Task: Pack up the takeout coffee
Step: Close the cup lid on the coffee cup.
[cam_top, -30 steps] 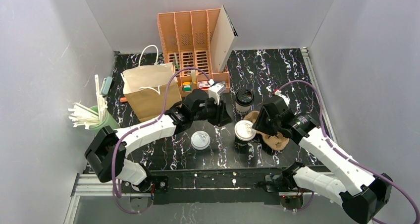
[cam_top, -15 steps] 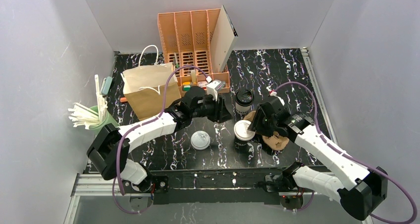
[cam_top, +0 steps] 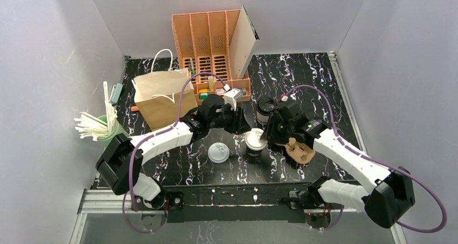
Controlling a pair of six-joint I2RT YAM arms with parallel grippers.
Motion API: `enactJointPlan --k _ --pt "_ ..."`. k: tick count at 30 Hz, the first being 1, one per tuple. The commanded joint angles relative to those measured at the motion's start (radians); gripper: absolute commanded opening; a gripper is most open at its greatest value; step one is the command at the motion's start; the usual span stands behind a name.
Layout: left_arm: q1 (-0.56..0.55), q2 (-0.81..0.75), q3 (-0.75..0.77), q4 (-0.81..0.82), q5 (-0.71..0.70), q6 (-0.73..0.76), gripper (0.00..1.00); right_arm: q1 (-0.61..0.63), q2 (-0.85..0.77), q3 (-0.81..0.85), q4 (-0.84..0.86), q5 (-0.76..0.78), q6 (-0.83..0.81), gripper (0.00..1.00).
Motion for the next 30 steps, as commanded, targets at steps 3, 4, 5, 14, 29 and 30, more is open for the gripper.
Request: enactJointPlan --k 3,4,5,14,29,30 --pt "0.025 -0.106 -0.004 -0.078 -0.076 0.025 0.38 -0.006 0.083 0.07 0.111 -0.079 -0.151 0.5" --pt "0.03 -0.111 -0.008 -0.083 -0.083 0.025 0.38 -0.006 0.107 0.081 0.118 -0.086 -0.173 0.52" --pt "0.034 -0.116 -0.009 -0.091 -0.09 0.025 0.38 -0.005 0.126 0.089 0.127 -0.093 -0.194 0.54" --pt "0.05 -0.102 0.015 -0.103 -0.053 0.05 0.37 -0.005 0.148 0.158 0.088 -0.06 -0.239 0.68" --pt "0.05 0.039 0.114 -0.073 0.148 0.063 0.3 -0.006 0.02 0.174 -0.09 0.013 -0.114 0.59" --pt "0.051 0.043 0.121 -0.082 0.151 0.064 0.3 -0.006 0.016 0.172 -0.096 0.008 -0.088 0.57"
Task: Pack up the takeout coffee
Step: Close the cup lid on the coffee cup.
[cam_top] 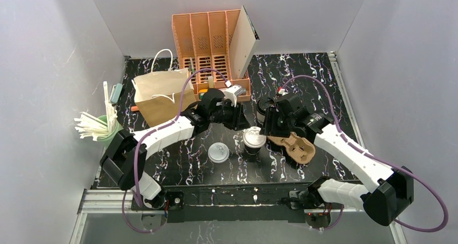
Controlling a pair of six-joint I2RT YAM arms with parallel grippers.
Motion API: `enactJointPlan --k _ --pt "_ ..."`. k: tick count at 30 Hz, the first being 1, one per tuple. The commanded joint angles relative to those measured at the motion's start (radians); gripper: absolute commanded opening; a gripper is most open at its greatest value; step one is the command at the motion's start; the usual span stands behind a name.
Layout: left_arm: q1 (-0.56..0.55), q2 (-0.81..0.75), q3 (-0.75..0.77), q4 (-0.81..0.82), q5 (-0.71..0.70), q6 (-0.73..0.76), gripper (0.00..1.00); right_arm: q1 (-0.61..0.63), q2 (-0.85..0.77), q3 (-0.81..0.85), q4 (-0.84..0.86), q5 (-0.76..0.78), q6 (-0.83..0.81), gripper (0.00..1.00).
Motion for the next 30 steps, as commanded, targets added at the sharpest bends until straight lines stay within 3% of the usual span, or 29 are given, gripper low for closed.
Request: enactJointPlan --k 1,9,21,24,27,30 --pt "0.003 0.007 0.072 -0.02 0.072 0.02 0.29 -0.001 -0.035 0.046 -0.054 0.01 0.111 0.54" --pt "0.003 -0.049 0.067 -0.123 -0.024 -0.032 0.25 -0.001 -0.007 0.011 0.008 -0.05 0.167 0.45" --pt "-0.138 -0.276 -0.098 -0.127 -0.32 -0.396 0.25 -0.001 0.05 0.047 0.013 0.011 -0.034 0.47" --pt "-0.178 -0.311 -0.146 -0.109 -0.399 -0.492 0.29 -0.002 0.05 0.049 0.034 -0.007 -0.071 0.48" --pt "-0.227 -0.348 -0.186 -0.087 -0.524 -0.564 0.42 -0.003 0.054 0.058 0.038 0.006 -0.1 0.47" --pt "-0.26 -0.377 -0.216 -0.087 -0.629 -0.62 0.43 -0.002 0.062 0.069 0.04 0.014 -0.129 0.45"
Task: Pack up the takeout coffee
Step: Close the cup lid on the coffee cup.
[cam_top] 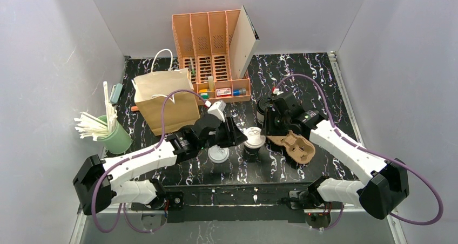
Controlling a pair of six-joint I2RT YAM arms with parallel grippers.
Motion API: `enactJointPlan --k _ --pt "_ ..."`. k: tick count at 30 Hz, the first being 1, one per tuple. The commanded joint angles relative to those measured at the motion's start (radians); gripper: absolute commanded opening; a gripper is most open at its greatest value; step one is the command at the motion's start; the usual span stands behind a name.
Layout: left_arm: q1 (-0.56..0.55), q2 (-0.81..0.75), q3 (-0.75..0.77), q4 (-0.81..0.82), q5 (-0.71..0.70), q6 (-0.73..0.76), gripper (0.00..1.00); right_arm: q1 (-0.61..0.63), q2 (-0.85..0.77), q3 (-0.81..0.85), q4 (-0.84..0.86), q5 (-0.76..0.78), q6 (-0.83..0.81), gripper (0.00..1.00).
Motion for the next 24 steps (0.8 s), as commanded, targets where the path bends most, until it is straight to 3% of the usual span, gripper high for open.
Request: enactJointPlan --k 1,5,11,14,20,24 --pt "-0.045 -0.054 -0.042 0.012 -0.222 -0.147 0.43 -0.002 0.012 0.061 0.04 0.011 -0.076 0.44" --pt "-0.075 -0.007 -0.025 0.002 -0.275 -0.209 0.39 -0.002 0.018 0.071 0.051 0.009 -0.093 0.4" --pt "-0.143 0.064 0.054 -0.109 -0.425 -0.279 0.22 -0.002 0.014 0.07 0.071 0.001 -0.106 0.39" --pt "-0.159 0.1 0.106 -0.197 -0.484 -0.312 0.23 -0.003 0.009 0.067 0.072 0.008 -0.107 0.39" --pt "-0.17 0.148 0.148 -0.21 -0.5 -0.287 0.25 -0.002 -0.005 0.054 0.087 0.003 -0.113 0.39" --pt "-0.17 0.173 0.173 -0.214 -0.496 -0.277 0.2 -0.001 0.004 0.051 0.091 -0.013 -0.115 0.38"
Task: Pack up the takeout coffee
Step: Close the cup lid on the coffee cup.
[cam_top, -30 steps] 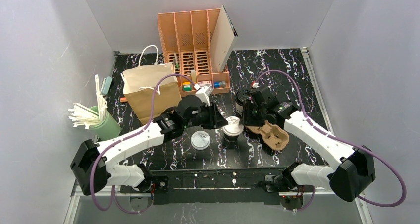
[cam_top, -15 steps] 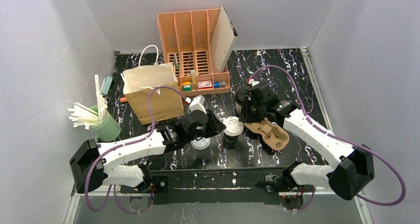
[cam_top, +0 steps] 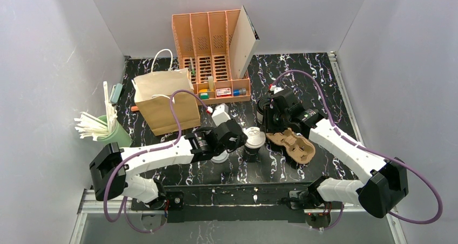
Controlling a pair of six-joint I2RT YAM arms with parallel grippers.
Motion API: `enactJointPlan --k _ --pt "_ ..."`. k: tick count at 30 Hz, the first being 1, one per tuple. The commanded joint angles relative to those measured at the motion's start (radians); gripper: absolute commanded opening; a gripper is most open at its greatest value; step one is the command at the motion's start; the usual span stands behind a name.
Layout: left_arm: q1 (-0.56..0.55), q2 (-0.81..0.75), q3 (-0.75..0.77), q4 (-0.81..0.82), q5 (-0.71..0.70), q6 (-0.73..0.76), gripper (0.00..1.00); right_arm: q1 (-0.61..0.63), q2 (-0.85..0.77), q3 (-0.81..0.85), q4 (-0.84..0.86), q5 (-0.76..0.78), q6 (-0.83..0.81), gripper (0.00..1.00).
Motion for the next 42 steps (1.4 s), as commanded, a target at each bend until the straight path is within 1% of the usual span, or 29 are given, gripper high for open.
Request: enactJointPlan --k 1,6,7,21,34,42 --pt "-0.007 0.018 0.047 -0.04 -0.071 0.005 0.19 -0.001 -0.011 0.026 0.041 -0.015 -0.015 0.37" --pt "-0.007 0.029 0.061 -0.057 -0.084 0.007 0.15 -0.002 -0.011 0.014 0.041 -0.015 -0.017 0.37" --pt "-0.007 0.032 0.064 -0.058 -0.087 0.008 0.15 -0.001 -0.011 0.014 0.041 -0.042 -0.017 0.37" --pt "-0.007 0.059 0.075 -0.053 -0.066 0.009 0.16 -0.002 0.015 -0.002 0.042 -0.073 -0.02 0.36" --pt "-0.007 0.08 0.081 -0.049 -0.062 0.011 0.14 -0.002 0.018 -0.028 0.033 -0.074 -0.02 0.35" --pt "-0.007 0.092 0.072 -0.057 -0.047 -0.015 0.13 -0.002 0.025 -0.045 0.031 -0.081 -0.017 0.34"
